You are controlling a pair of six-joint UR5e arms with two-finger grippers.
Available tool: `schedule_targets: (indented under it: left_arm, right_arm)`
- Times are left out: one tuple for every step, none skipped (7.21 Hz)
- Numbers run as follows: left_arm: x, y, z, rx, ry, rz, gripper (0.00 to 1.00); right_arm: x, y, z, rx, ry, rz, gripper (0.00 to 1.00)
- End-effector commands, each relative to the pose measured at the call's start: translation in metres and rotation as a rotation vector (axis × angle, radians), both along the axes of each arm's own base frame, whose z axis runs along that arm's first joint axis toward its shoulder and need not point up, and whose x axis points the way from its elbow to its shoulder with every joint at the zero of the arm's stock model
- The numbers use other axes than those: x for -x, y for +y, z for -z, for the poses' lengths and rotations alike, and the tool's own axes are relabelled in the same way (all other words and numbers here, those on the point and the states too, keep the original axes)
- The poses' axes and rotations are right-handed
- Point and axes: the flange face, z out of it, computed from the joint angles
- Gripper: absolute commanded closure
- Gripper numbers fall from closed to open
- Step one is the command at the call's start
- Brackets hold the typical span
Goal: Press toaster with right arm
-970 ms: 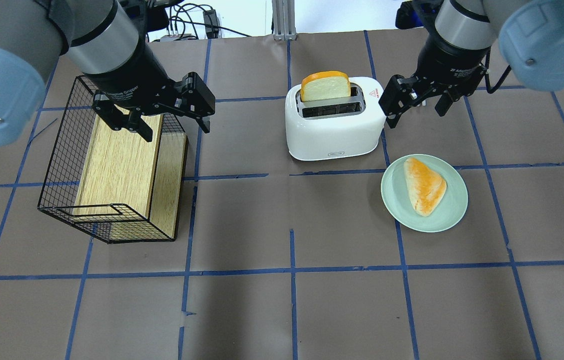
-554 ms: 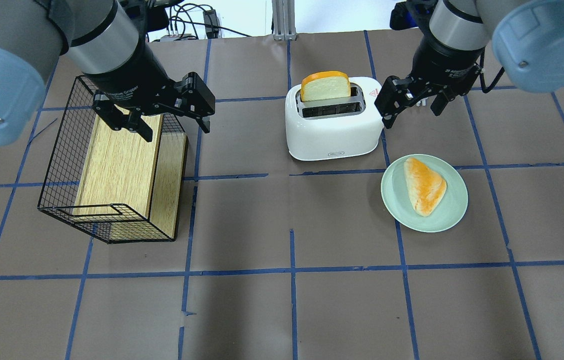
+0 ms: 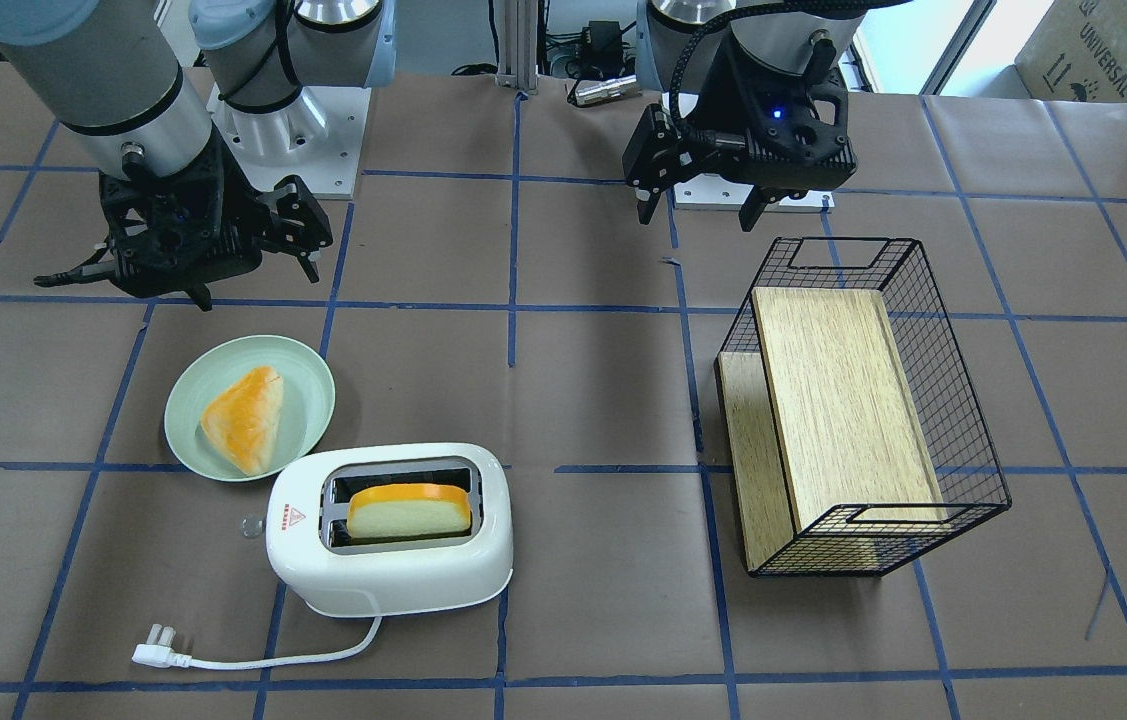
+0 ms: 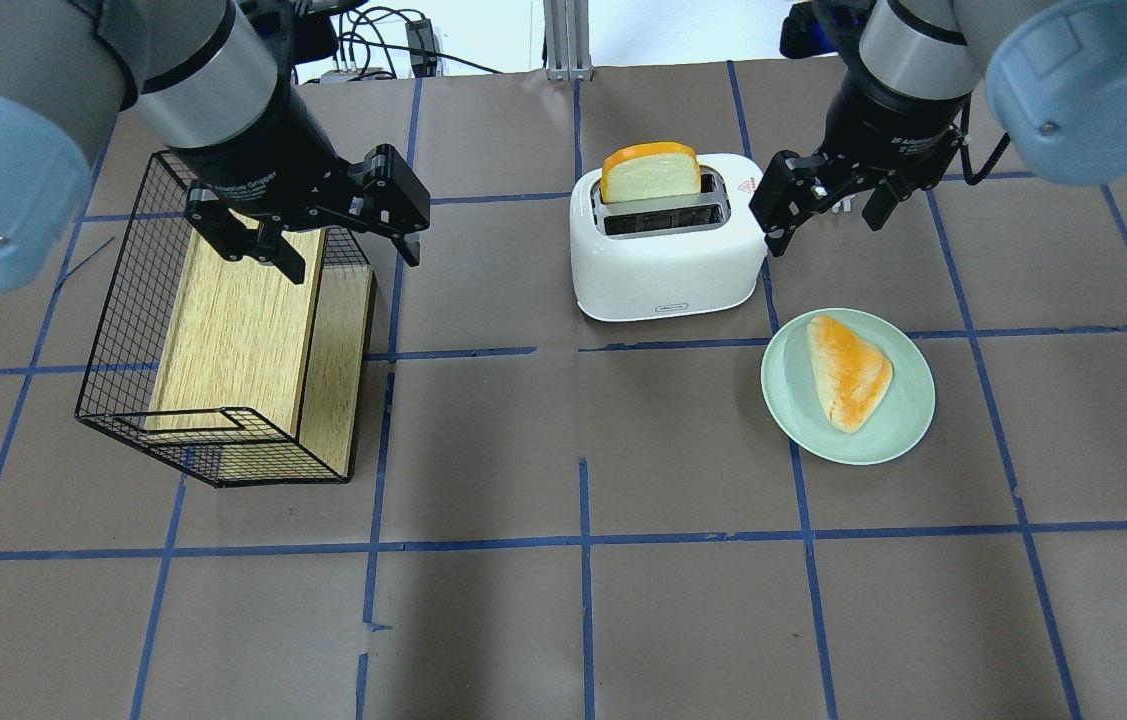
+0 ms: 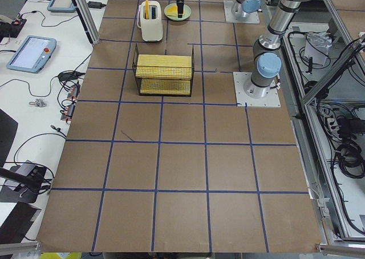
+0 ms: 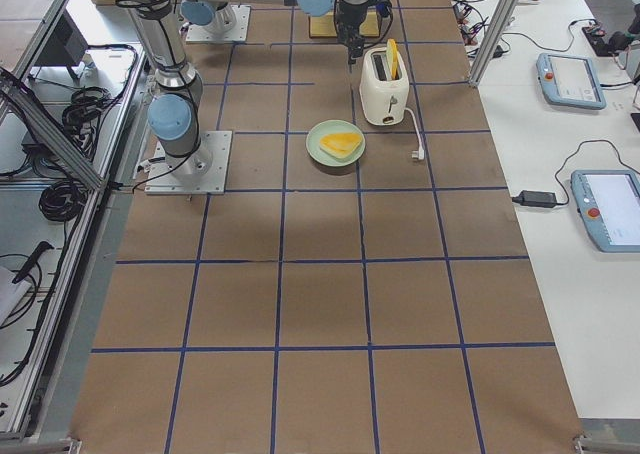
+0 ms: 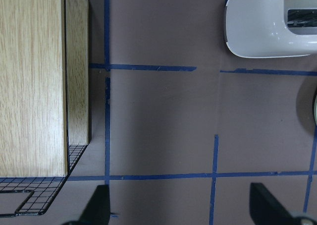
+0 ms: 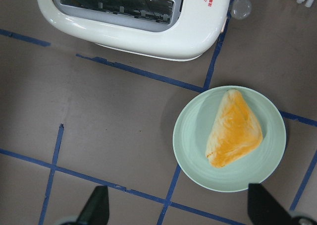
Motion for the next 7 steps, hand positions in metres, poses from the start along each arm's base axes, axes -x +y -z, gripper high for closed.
schedule_targets:
  left_arm:
    - [0.0, 0.0, 0.0, 0.0, 0.0, 0.0, 0.0]
    - [0.0, 0.0, -0.001, 0.001, 0.0, 0.0, 0.0]
    - [0.0, 0.0, 0.0, 0.0, 0.0, 0.0, 0.0]
    - [0.0, 0.0, 0.0, 0.0, 0.0, 0.0, 0.0]
    - [0.0, 0.0, 0.0, 0.0, 0.0, 0.0, 0.0]
    - [0.0, 0.0, 0.0, 0.0, 0.0, 0.0, 0.0]
    - [0.0, 0.0, 0.0, 0.0, 0.0, 0.0, 0.0]
  right_arm:
    - [0.003, -0.001, -0.003, 0.013, 0.0, -0.062, 0.0]
    - [0.003, -0.013, 0.0, 0.055, -0.012, -0.263, 0.0]
    - [0.009, -0.028, 0.015, 0.041, -0.003, -0.357, 0.0]
    - [0.014, -0.039, 0.019, 0.046, 0.021, -0.518, 0.06]
    - [0.018, -0.057, 0.032, 0.07, 0.064, -0.654, 0.12]
    - [0.025, -0.075, 0.049, 0.073, 0.13, -0.781, 0.24]
    - [0.025, -0.086, 0.052, 0.116, 0.164, -0.911, 0.41]
